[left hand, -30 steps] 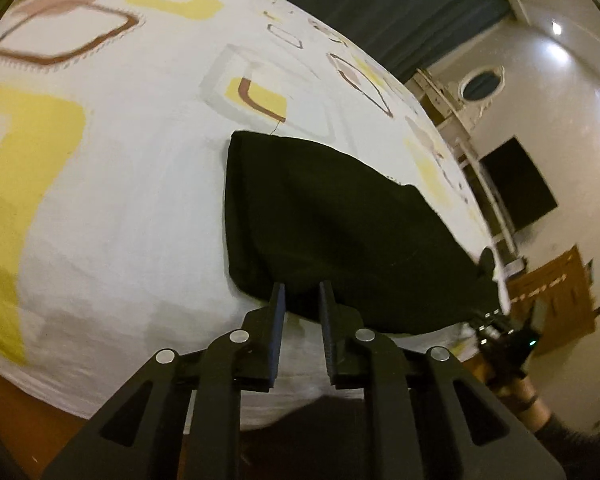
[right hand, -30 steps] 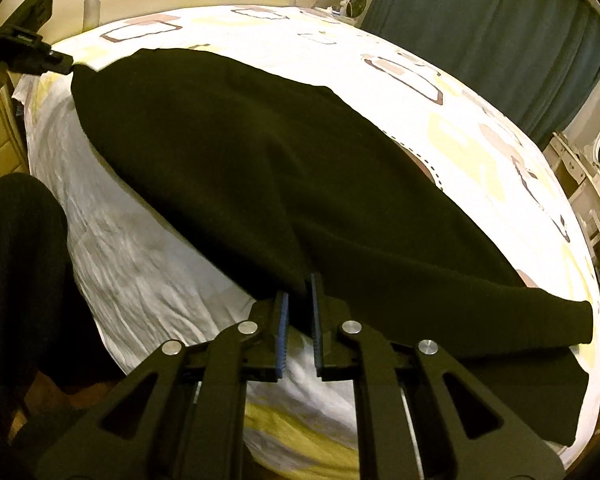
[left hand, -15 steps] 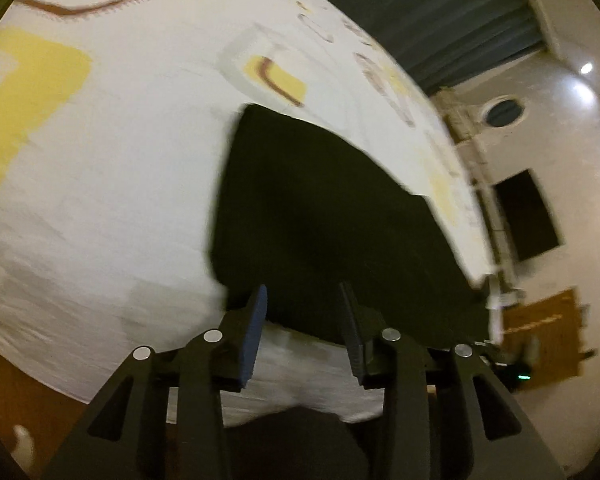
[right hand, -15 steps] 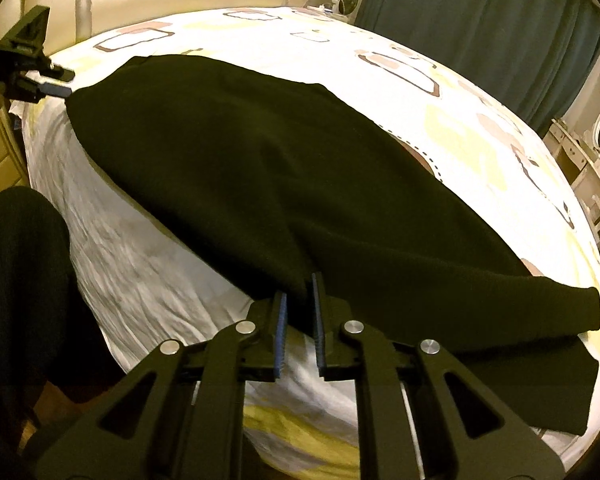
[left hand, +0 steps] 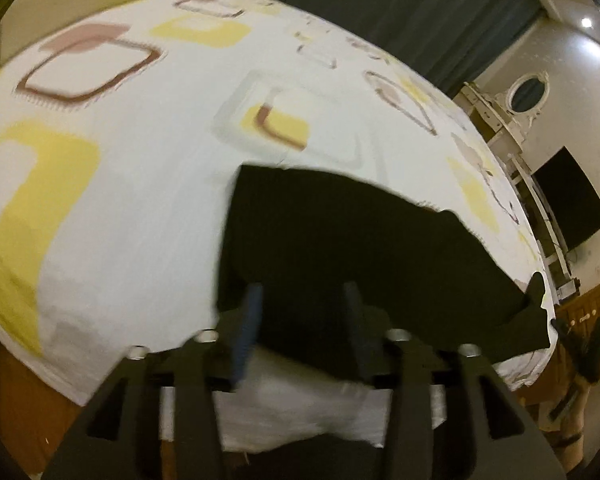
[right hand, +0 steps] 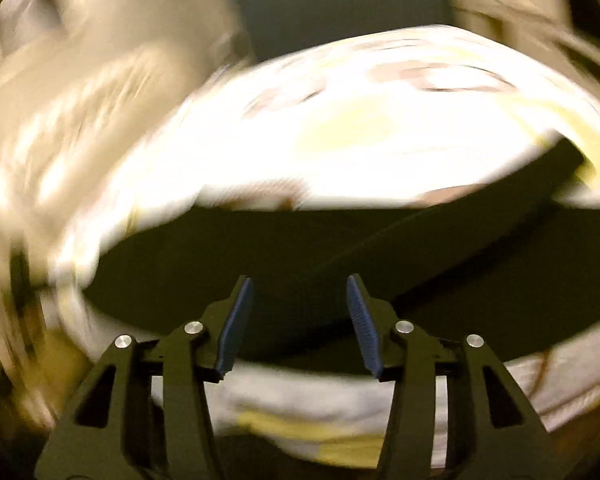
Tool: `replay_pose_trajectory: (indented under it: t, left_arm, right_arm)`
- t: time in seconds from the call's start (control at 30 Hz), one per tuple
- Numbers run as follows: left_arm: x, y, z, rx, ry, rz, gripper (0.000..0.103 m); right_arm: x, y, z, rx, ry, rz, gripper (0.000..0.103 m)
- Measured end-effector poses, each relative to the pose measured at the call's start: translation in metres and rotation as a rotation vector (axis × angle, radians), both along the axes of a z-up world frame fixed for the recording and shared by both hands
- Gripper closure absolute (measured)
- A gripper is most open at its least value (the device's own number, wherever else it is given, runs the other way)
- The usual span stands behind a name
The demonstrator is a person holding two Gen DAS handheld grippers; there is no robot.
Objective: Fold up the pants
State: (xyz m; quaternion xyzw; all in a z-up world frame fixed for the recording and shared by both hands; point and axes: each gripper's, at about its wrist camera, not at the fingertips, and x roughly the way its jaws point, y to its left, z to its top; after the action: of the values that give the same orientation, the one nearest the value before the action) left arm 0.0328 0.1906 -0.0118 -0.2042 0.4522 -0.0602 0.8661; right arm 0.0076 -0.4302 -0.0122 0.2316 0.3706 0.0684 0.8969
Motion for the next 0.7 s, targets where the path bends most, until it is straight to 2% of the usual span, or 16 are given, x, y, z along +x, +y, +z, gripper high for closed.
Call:
replay_pose_trajectory:
  t: [0.03,0.13,0.2,0.3,0.4,0.53,0.57,0.63,0.7]
  left_arm:
    - [0.004,-0.006,0.003,-0.001,-0.010,0.004,0.041]
    - [0.021,-0.022,0.002,0.005,-0.013,-0.006,0.040]
    - [0.032,-0.034,-0.004,0.014,0.003,0.005,0.040]
    - [0.040,-0.047,-0.012,0.037,0.007,0.022,0.040]
    - [0.045,-0.055,-0.022,0.045,0.047,0.024,0.040]
    - [0.043,-0.063,-0.032,0.064,0.078,0.027,0.038]
    - [0.043,-0.064,-0.033,0.063,0.079,0.024,0.036]
    - [0.042,-0.064,-0.034,0.063,0.078,0.020,0.033]
    - [0.043,-0.066,-0.034,0.065,0.081,0.022,0.032]
  right_arm:
    - [0.006,-0.030,0.001,0.045,0.000,-0.090,0.052]
    - [0.027,-0.120,-0.012,0.221,0.032,-0.349,0.052]
    - [0.043,-0.166,-0.033,0.340,0.069,-0.459,0.052]
    - [0.069,-0.198,-0.056,0.342,0.128,-0.533,0.052]
    - [0.088,-0.210,-0.080,0.419,0.150,-0.548,0.052]
    - [0.106,-0.222,-0.100,0.448,0.163,-0.556,0.053]
    - [0.107,-0.225,-0.100,0.440,0.159,-0.560,0.056]
    - [0.109,-0.224,-0.097,0.412,0.142,-0.545,0.094]
    - [0.103,-0.224,-0.084,0.396,0.090,-0.536,0.097]
